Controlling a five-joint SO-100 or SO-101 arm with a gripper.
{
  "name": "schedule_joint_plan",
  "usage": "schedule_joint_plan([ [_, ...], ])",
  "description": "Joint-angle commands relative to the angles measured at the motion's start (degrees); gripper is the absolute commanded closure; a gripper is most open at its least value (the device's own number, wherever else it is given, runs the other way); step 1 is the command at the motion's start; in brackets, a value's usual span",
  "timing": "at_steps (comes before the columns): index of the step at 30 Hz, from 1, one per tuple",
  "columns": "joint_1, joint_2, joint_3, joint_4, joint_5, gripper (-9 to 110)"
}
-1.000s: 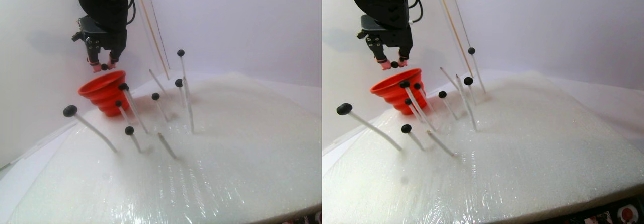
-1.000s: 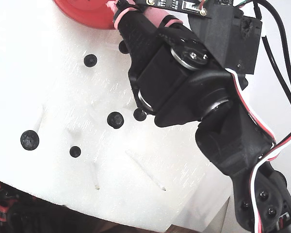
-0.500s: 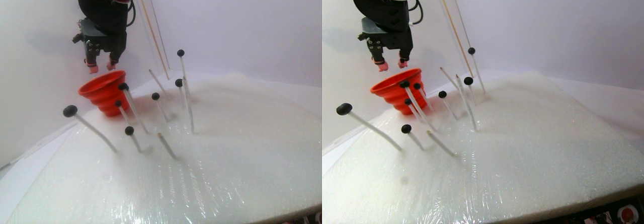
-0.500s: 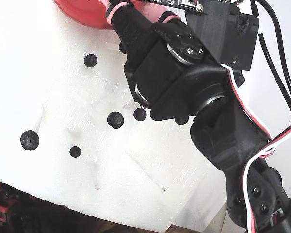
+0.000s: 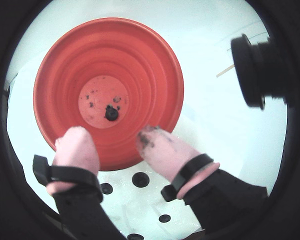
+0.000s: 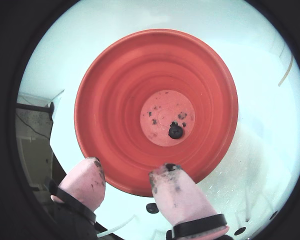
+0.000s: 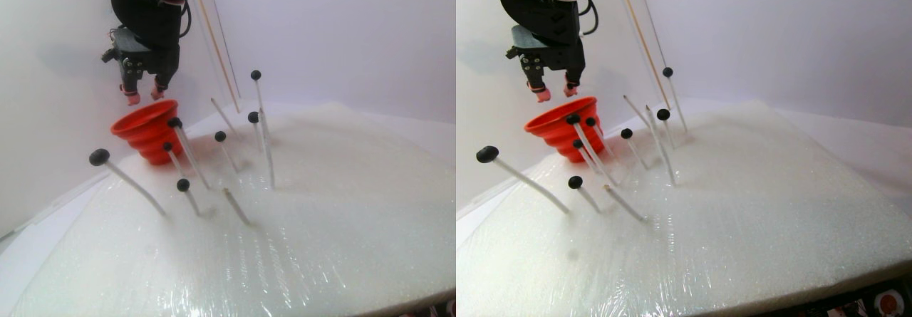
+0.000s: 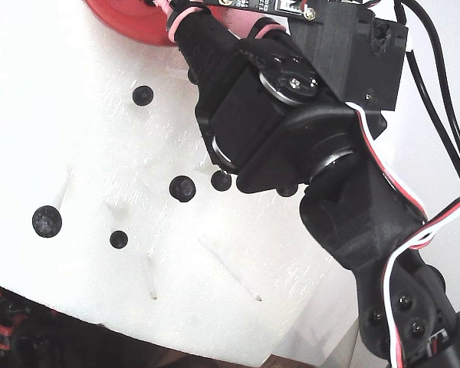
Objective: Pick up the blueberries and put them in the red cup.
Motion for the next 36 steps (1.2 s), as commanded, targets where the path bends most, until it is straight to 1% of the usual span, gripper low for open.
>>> schedule_joint_plan([
  [1,-1.85,6.94,-0.88,0.70,-0.70,84],
  [22,2.90,16.96,7.91,2.72,-4.13,84],
  [36,5.80,25.05,15.56,7.29,-6.50,84],
])
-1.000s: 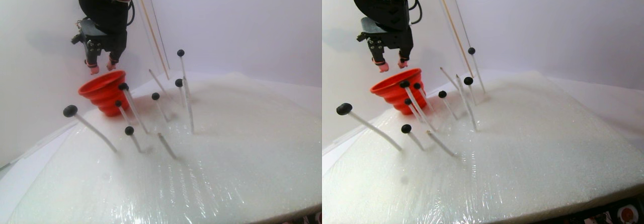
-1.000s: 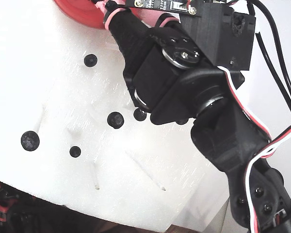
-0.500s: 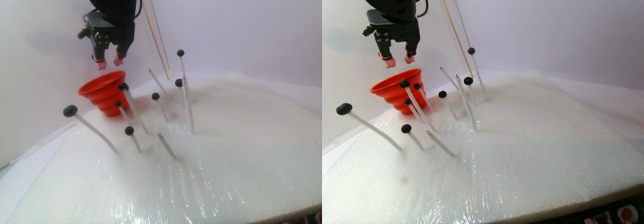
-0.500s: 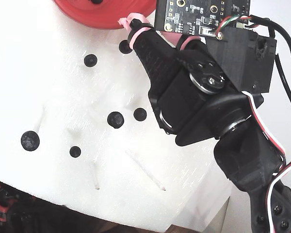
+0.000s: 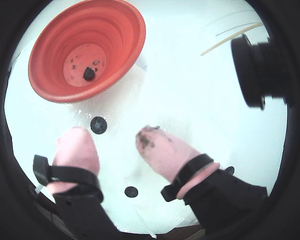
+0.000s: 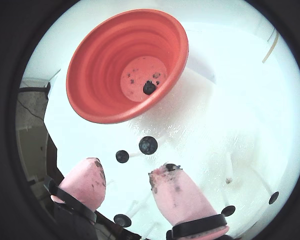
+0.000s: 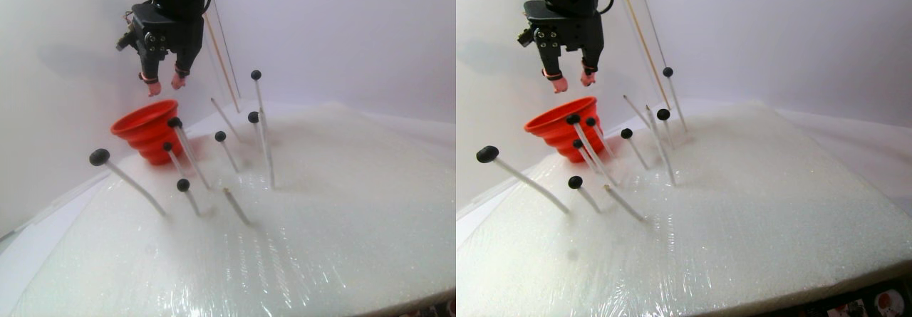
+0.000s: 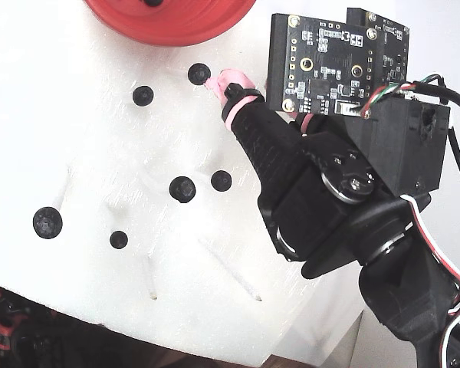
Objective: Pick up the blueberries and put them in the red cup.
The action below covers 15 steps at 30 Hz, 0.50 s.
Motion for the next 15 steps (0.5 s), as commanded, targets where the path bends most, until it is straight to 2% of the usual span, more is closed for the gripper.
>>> schedule_joint_plan([
  [1,0.00,7.38,0.44,0.35,-0.97,84],
  [15,2.55,7.03,5.01,0.62,-2.37,84],
])
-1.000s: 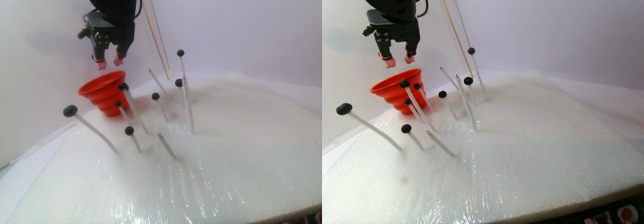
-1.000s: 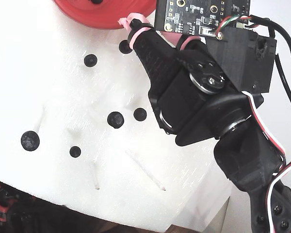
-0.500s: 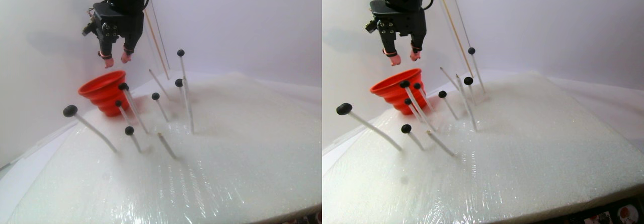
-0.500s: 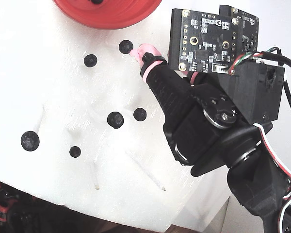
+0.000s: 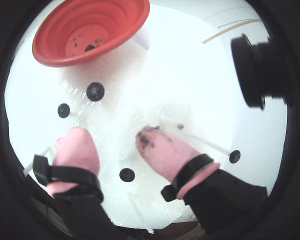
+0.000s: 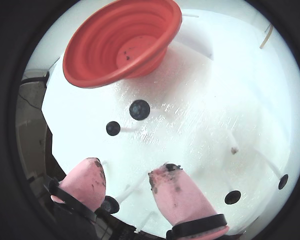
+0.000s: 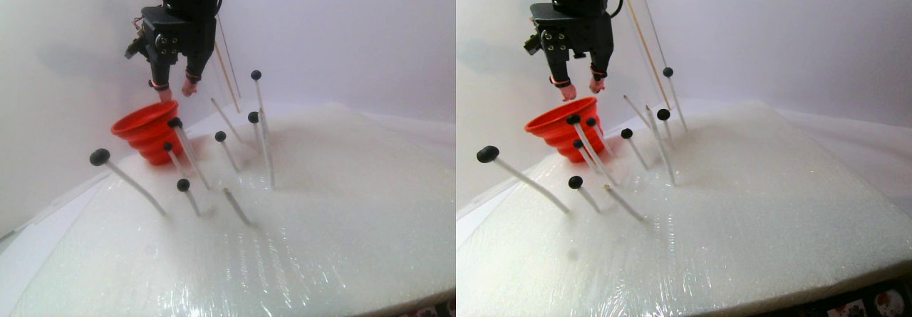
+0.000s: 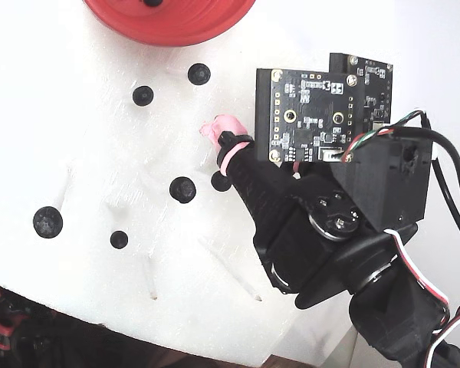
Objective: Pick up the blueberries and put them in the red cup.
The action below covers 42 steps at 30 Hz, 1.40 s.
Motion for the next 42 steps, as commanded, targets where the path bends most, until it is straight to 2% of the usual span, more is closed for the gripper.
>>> schedule_joint_plan([
  [1,-0.09,4.75,-0.35,-0.09,-0.53,84],
  [42,-1.76,-15.03,-6.77,-14.06,-0.09,85],
])
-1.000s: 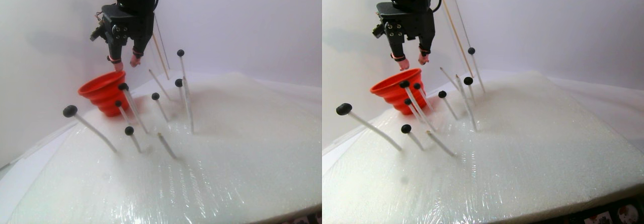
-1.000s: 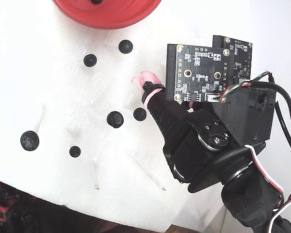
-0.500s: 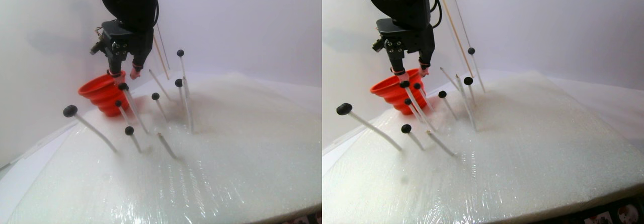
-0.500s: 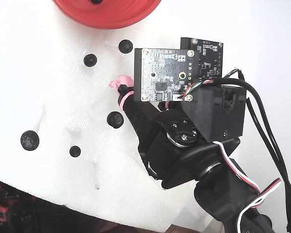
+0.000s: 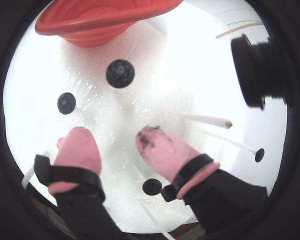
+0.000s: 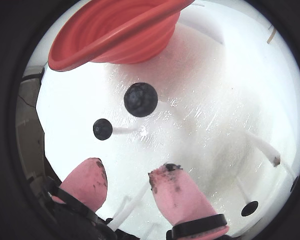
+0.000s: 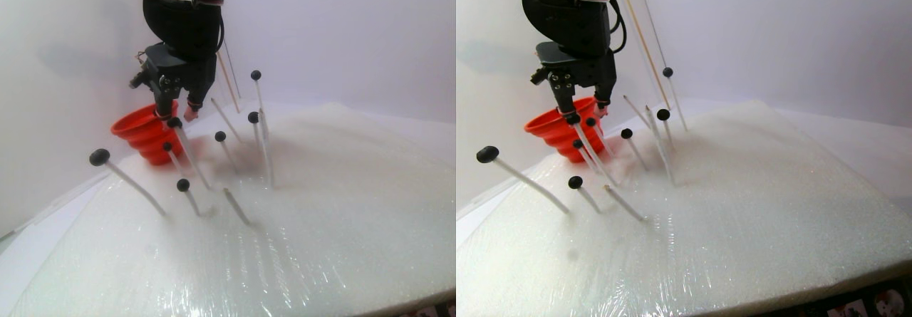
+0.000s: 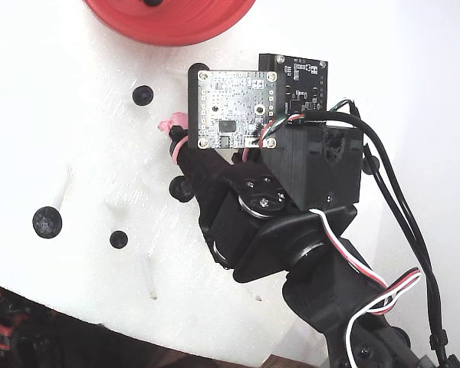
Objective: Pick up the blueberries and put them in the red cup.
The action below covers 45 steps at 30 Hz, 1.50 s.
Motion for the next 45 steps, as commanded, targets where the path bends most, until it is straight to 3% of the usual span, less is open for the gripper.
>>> schedule_joint_plan([
  [1,-2.29,0.18,-3.69,-1.23,0.44,85],
  [45,-4.22,-12.66,-14.41,-10.37,2.46,86],
])
